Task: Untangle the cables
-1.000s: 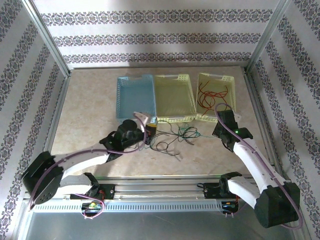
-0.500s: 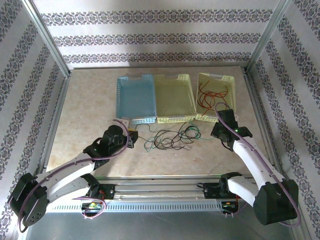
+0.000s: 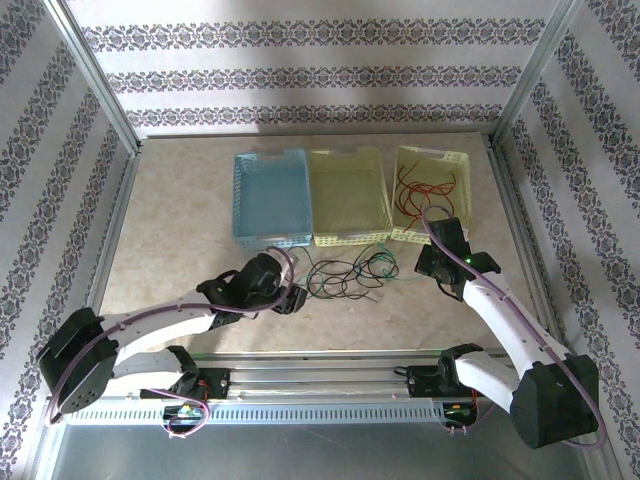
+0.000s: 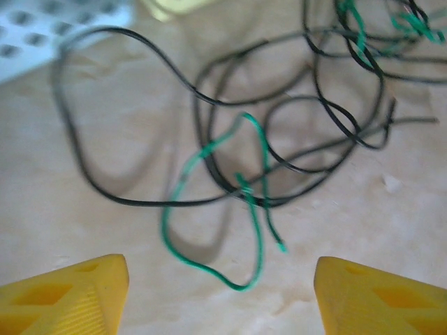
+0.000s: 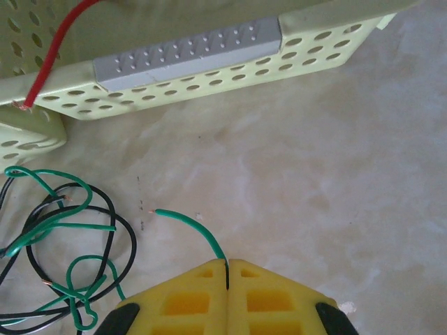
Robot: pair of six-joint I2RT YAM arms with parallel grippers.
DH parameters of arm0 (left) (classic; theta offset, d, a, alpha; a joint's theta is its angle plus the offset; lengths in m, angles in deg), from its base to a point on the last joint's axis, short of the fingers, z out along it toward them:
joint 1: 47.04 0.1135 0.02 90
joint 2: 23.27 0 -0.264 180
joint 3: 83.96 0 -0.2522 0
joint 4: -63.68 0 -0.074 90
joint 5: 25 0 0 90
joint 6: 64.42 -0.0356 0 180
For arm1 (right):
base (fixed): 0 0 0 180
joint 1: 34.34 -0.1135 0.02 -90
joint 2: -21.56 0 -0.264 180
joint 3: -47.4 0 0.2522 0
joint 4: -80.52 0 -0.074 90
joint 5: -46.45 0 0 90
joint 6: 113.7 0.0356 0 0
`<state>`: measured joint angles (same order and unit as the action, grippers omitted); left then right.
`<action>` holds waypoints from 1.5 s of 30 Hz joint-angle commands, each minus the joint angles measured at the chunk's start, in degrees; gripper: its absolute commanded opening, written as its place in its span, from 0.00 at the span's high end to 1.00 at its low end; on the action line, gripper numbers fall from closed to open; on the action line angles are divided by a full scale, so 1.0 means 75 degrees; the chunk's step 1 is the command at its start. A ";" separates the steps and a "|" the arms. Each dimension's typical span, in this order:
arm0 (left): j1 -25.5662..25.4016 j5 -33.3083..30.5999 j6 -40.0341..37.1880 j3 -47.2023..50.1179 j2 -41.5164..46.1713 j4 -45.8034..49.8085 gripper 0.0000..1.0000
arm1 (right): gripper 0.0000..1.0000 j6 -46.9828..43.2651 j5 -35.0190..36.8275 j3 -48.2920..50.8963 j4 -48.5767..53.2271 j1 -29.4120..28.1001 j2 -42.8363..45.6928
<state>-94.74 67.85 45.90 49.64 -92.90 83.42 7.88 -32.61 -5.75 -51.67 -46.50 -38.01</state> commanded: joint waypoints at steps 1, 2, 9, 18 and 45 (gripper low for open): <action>-0.0318 0.0289 -0.0311 -0.0323 -0.0575 0.0477 0.31 | 1.00 -0.0040 -0.0179 -0.0287 0.0008 -0.0089 -0.0069; -0.0418 0.0129 -0.0346 -0.0397 -0.0765 0.0410 0.31 | 1.00 -0.0068 -0.0193 -0.0312 0.0019 -0.0113 -0.0078; -0.1010 0.0052 -0.1291 -0.1539 -0.1768 -0.0947 0.25 | 1.00 -0.0237 -0.0298 -0.0510 0.0102 -0.0247 -0.0165; -0.1034 0.0061 -0.2391 -0.4475 -0.4956 -0.1073 0.31 | 1.00 -0.0178 -0.0579 -0.0524 0.0157 -0.0242 -0.0142; -0.0201 -0.1182 -0.0154 -0.1806 -0.4105 -0.2085 1.00 | 1.00 -0.0446 0.3269 -0.1333 0.1706 0.0413 0.0738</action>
<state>-97.45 61.44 40.78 33.36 -125.90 68.88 6.19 -16.50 -14.02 -41.53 -44.52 -33.42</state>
